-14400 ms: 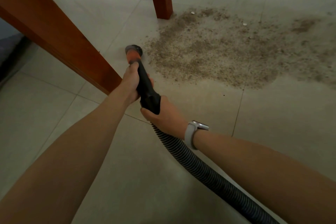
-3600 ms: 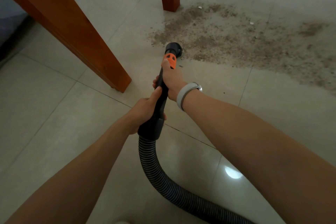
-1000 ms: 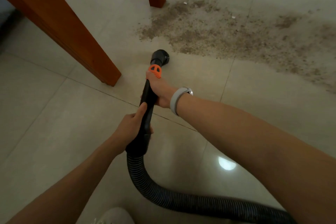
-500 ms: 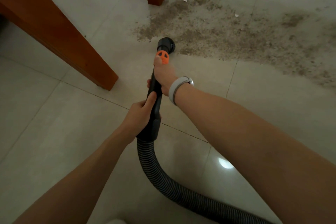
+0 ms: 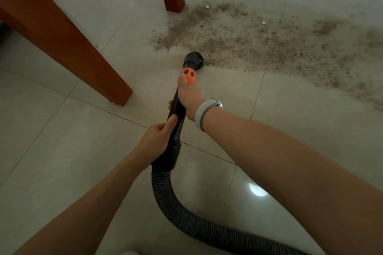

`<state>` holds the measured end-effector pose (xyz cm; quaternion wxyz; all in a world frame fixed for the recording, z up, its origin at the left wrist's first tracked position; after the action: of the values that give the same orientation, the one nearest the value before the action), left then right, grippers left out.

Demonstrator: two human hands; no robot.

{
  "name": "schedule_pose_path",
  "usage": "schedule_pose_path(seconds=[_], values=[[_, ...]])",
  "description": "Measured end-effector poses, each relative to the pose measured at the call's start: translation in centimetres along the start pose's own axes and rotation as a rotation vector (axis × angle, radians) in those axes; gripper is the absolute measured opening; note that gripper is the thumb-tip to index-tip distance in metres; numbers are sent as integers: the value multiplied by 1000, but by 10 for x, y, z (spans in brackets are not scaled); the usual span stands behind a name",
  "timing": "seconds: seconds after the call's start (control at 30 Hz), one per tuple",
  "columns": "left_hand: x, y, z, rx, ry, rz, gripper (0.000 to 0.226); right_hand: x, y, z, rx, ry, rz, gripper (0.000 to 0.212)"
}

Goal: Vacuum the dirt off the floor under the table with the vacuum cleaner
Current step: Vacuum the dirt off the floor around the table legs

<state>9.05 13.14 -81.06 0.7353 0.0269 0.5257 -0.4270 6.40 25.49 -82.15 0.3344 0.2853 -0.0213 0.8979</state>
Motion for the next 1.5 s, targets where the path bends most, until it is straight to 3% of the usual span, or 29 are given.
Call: schedule_pose_path(seconds=[1.5], values=[[-41,63,-5,206,146,-170,54,-2,-99,28,-103,39,-201,41]])
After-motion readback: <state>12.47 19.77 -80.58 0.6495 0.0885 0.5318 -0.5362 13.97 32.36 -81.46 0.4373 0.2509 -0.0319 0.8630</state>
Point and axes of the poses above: each hand's wrist, its own z-axis away from the middle knuckle, its own y-axis out of the palm, x = y × z, the point moved 6 cm from there along -z, towards the middle knuckle, and after that the axes turned 11 degrees about y, right-handed, at the moved point
